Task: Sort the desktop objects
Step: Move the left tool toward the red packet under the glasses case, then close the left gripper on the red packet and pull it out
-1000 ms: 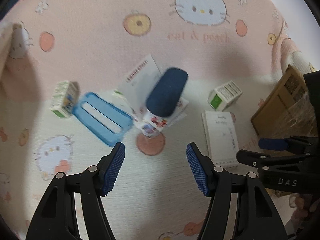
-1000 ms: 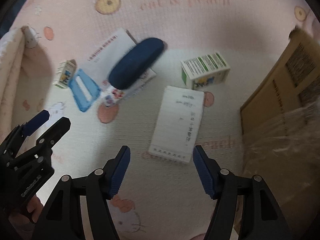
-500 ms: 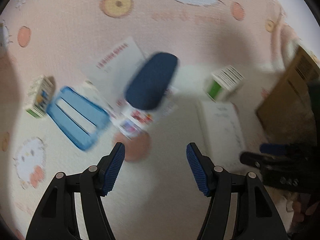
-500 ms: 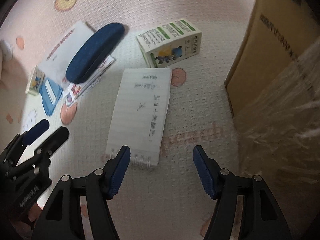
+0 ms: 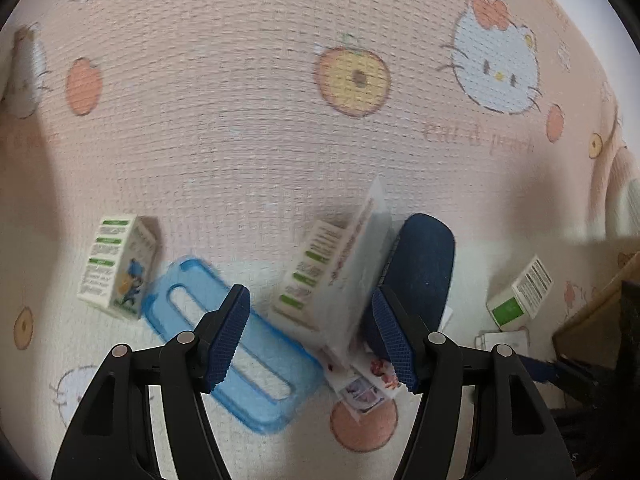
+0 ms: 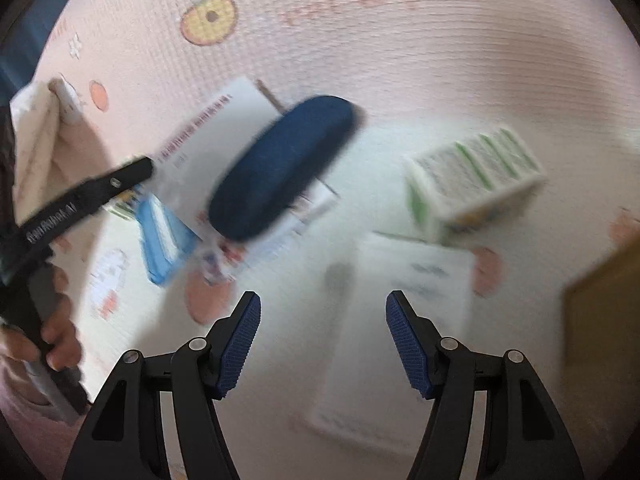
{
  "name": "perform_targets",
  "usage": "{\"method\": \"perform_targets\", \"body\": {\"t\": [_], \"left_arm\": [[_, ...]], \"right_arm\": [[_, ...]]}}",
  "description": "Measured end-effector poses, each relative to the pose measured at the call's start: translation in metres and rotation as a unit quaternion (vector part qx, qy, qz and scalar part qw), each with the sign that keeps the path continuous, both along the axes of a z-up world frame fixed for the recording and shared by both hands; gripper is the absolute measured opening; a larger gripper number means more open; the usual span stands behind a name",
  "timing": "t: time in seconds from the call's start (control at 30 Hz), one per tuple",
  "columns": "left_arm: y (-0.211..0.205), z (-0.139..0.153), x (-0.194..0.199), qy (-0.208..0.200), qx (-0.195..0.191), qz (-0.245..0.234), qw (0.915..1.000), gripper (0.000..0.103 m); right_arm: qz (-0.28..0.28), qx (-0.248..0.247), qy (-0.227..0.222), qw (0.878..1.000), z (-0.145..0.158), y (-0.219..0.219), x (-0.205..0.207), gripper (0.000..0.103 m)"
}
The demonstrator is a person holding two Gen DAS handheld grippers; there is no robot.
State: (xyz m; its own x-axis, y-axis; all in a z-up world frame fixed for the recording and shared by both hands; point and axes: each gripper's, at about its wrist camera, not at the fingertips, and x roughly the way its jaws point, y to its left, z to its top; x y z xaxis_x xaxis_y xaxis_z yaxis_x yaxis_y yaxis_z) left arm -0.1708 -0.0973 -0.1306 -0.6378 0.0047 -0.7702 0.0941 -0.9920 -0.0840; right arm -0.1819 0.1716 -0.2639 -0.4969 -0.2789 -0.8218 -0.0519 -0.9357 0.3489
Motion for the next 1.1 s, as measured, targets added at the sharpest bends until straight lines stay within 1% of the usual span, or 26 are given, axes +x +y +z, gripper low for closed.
{"method": "perform_targets", "body": {"t": [0.07,0.17,0.23,0.27,0.3,0.33,0.37,0.4,0.43,0.47,0.6,0.67,0.77,0.87,1.0,1.1], "left_arm": [[0.008,-0.002,-0.002,0.002,-0.001,-0.015,0.9999,0.068],[0.022,-0.007,-0.001,0.006,-0.016,-0.035,0.9992,0.066],[0.028,-0.009,-0.003,0.011,-0.020,-0.043,0.9988,0.056],[0.029,-0.009,-0.002,0.014,-0.016,-0.053,0.9984,0.044],[0.028,-0.008,-0.003,0.017,-0.003,-0.052,0.9985,0.028],[0.026,-0.007,-0.002,0.017,0.011,-0.052,0.9985,0.021],[0.025,-0.008,-0.002,0.018,0.037,-0.051,0.9978,0.007],[0.023,-0.009,0.000,0.023,0.052,-0.052,0.9970,0.006],[0.024,-0.010,0.002,0.028,0.064,-0.054,0.9961,0.006],[0.027,-0.013,0.004,0.030,0.073,-0.059,0.9952,0.006],[0.040,-0.018,0.015,0.042,0.084,-0.070,0.9931,0.005],[0.046,-0.019,0.020,0.042,0.092,-0.077,0.9919,0.005],[0.055,-0.022,0.025,0.038,0.121,-0.081,0.9886,0.005],[0.057,-0.026,0.038,0.033,0.146,-0.076,0.9857,0.005],[0.069,-0.028,0.044,0.035,0.149,-0.080,0.9850,0.005],[0.072,-0.027,0.044,0.035,0.153,-0.084,0.9840,0.005]], "right_arm": [[0.004,-0.008,0.007,1.000,0.000,-0.006,-0.014,0.063],[0.008,-0.007,0.022,1.000,0.002,-0.015,-0.027,0.063],[0.025,0.000,0.033,0.999,0.007,-0.020,-0.033,0.063],[0.031,0.004,0.038,0.999,0.008,-0.021,-0.035,0.063],[0.032,0.004,0.040,0.999,0.009,-0.019,-0.035,0.063],[0.033,-0.002,0.043,0.999,0.011,-0.018,-0.036,0.063],[0.035,-0.014,0.048,0.998,0.012,-0.016,-0.035,0.056],[0.035,-0.031,0.055,0.997,0.015,-0.013,-0.035,0.030],[0.030,-0.036,0.055,0.997,0.015,-0.011,-0.035,0.015],[0.020,-0.038,0.051,0.998,0.015,-0.009,-0.036,0.008],[0.000,-0.062,0.044,0.997,0.016,-0.001,-0.036,0.008],[0.004,-0.078,0.035,0.996,0.015,-0.001,-0.039,0.008],[0.001,-0.113,0.037,0.993,0.020,0.003,-0.032,0.008],[-0.012,-0.132,0.046,0.990,0.028,0.005,-0.024,0.008],[-0.016,-0.148,0.049,0.988,0.037,0.007,-0.017,0.009],[-0.010,-0.146,0.044,0.988,0.040,0.006,-0.016,0.010]]}}
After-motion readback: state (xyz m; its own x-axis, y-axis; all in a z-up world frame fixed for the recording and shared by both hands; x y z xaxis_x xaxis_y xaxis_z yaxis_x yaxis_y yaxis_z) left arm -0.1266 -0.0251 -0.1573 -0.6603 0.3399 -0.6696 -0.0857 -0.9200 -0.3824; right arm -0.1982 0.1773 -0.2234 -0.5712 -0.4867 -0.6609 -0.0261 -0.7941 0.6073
